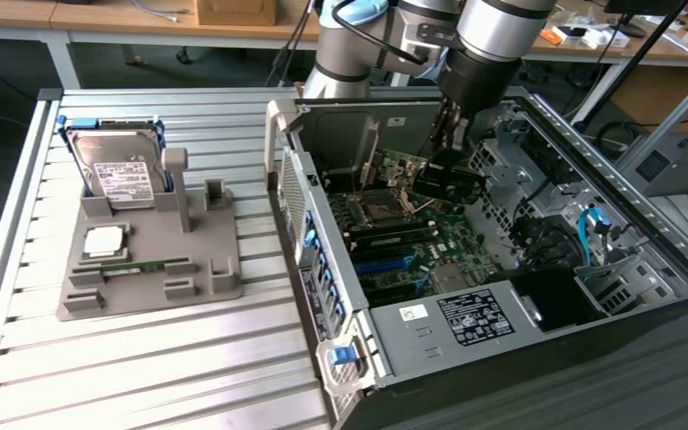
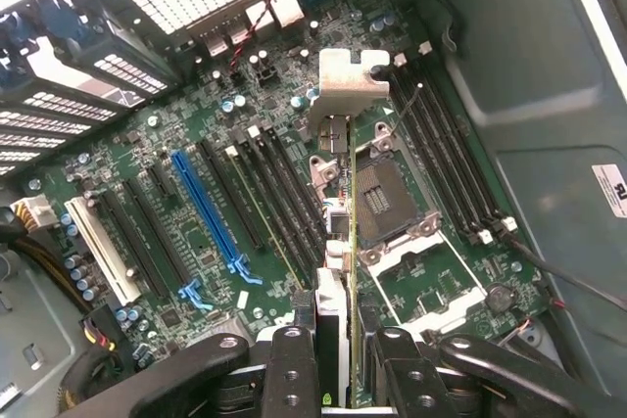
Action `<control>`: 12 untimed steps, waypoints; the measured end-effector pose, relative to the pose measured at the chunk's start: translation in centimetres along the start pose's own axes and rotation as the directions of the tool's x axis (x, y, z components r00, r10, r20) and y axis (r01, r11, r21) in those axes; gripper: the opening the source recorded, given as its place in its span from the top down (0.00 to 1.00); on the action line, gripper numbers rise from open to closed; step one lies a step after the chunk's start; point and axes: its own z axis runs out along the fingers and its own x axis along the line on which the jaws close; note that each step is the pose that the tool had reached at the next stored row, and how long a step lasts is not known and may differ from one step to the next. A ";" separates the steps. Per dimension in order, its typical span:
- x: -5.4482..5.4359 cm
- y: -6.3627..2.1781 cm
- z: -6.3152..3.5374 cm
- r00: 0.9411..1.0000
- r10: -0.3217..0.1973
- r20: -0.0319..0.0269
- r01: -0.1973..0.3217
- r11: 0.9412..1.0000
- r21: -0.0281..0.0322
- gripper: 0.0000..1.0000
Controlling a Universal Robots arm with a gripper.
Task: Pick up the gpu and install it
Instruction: 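Insert the gpu into the slot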
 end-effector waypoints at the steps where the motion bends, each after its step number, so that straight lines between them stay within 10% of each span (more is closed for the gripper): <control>1: 0.0 0.00 0.00 1.000 -0.003 0.000 0.003 1.000 0.000 0.73; 12: 0.0 0.00 0.00 0.999 -0.037 0.000 0.037 0.999 -0.001 0.73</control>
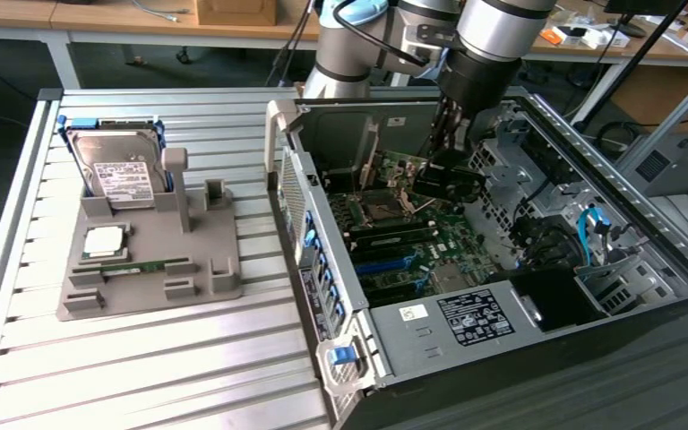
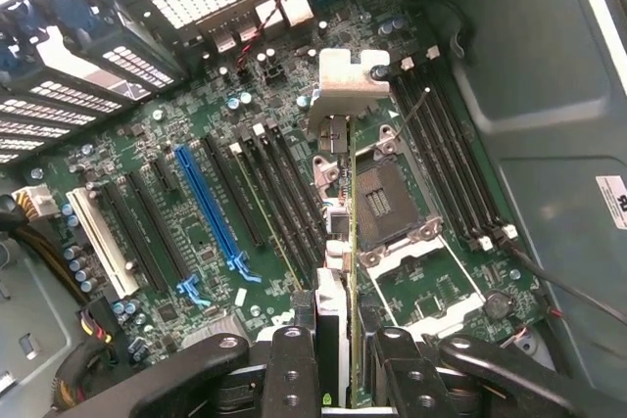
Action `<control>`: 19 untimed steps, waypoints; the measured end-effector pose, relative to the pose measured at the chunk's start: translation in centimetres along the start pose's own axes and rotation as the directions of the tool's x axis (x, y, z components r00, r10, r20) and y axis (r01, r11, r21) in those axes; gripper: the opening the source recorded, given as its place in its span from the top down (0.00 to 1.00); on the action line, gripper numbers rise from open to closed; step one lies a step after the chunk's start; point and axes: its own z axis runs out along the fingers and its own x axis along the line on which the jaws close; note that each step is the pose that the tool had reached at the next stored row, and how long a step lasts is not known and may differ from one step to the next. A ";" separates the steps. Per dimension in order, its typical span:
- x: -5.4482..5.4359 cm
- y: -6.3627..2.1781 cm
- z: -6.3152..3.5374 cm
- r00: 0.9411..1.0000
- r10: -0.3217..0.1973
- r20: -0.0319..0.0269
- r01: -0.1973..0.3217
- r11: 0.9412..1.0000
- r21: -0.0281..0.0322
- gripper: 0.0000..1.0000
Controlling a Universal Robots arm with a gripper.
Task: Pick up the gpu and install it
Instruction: 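Insert the gpu into the slot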
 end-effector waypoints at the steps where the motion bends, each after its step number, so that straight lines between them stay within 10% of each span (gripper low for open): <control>1: 0.0 0.00 0.00 1.000 -0.005 0.000 0.005 1.000 0.000 0.73; 19: 0.0 0.00 0.00 0.998 -0.059 0.000 0.059 0.998 -0.002 0.73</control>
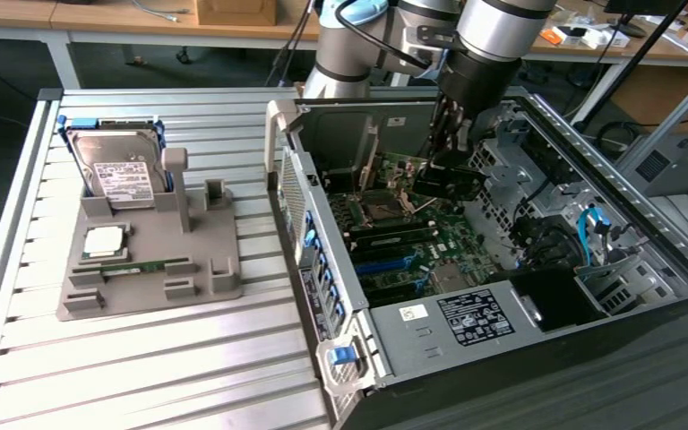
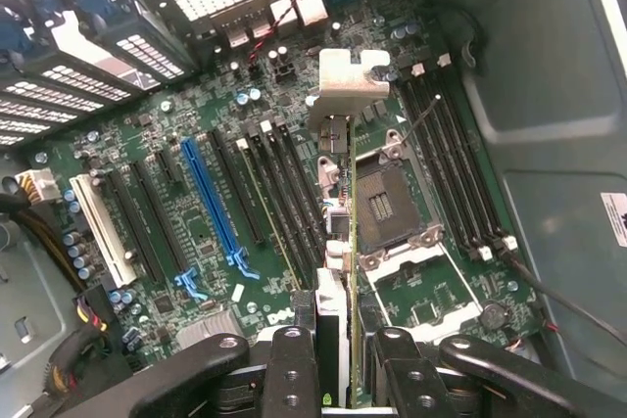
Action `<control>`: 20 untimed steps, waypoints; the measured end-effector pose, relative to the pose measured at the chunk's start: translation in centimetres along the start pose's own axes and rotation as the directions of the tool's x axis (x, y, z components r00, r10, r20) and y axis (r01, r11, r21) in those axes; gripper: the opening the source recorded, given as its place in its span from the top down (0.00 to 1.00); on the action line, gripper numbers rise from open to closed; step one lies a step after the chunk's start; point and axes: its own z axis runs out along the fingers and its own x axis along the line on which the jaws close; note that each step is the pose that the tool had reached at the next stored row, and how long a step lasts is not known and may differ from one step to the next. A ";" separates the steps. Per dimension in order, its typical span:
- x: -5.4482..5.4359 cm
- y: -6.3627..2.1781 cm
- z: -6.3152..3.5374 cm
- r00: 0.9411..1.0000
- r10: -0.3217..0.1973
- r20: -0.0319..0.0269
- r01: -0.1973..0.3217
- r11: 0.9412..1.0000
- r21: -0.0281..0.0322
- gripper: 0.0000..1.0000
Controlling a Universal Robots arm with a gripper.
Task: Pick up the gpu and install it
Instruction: 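Insert the gpu into the slot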
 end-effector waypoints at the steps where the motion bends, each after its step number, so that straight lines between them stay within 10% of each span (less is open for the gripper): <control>1: 0.0 0.00 0.00 1.000 -0.003 0.000 0.003 1.000 0.000 0.73; 20: 0.0 0.00 0.00 0.999 -0.051 0.000 0.051 0.999 -0.001 0.73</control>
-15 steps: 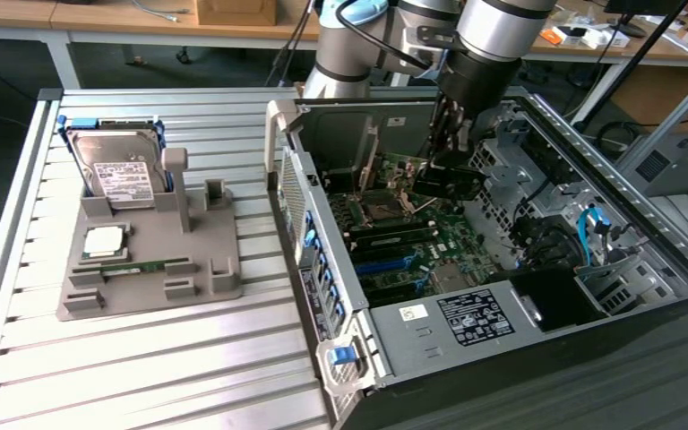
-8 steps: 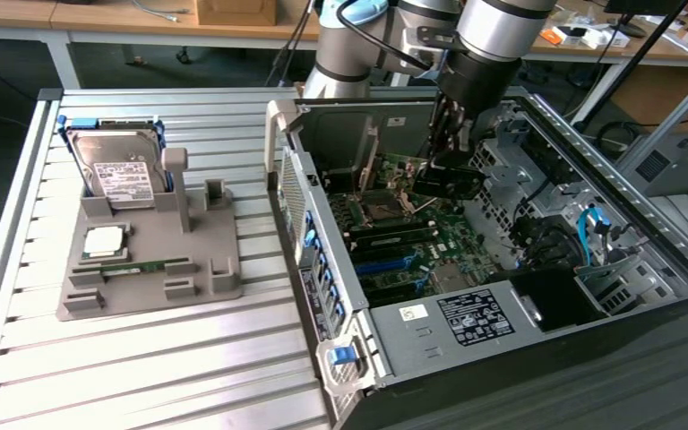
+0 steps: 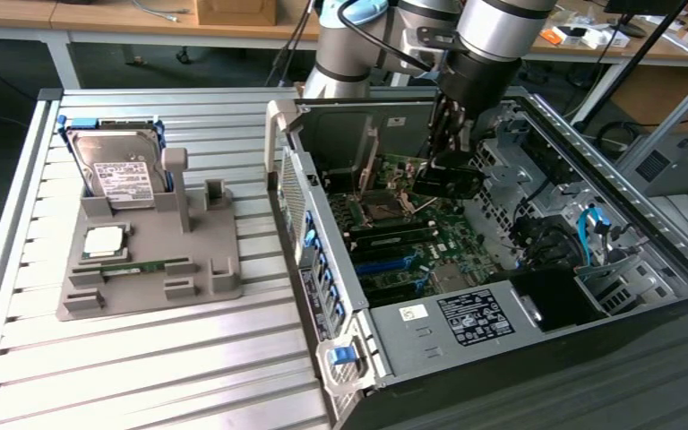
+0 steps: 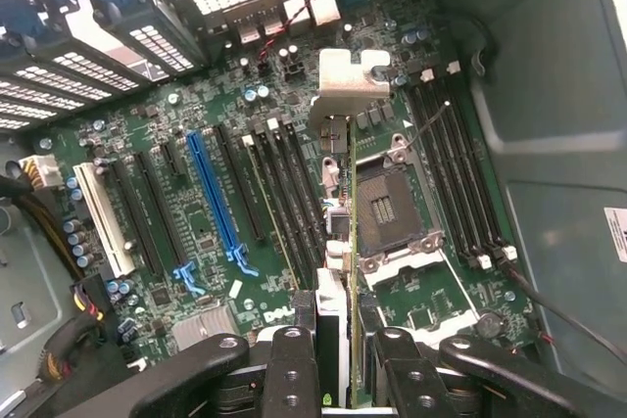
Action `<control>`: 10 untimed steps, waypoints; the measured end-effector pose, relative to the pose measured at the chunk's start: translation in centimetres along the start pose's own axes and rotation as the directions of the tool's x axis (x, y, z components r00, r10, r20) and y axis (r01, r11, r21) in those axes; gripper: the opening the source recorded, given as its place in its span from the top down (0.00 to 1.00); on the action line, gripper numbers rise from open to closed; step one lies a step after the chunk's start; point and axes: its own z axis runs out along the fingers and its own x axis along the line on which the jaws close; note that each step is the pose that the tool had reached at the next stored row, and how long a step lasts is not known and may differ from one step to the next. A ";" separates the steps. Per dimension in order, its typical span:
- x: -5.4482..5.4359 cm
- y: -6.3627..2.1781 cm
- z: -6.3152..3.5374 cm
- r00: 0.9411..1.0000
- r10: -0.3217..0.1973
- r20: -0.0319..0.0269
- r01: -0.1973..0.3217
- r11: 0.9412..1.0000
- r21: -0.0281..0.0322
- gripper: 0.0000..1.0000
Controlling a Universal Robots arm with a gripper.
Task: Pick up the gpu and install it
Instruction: 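Insert the gpu into the slot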
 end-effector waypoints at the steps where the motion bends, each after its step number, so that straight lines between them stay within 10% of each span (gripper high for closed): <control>1: 0.0 0.00 0.00 1.000 -0.005 0.000 0.005 1.000 0.000 0.73; 10: 0.0 0.00 0.00 0.999 -0.033 0.000 0.033 0.999 -0.001 0.73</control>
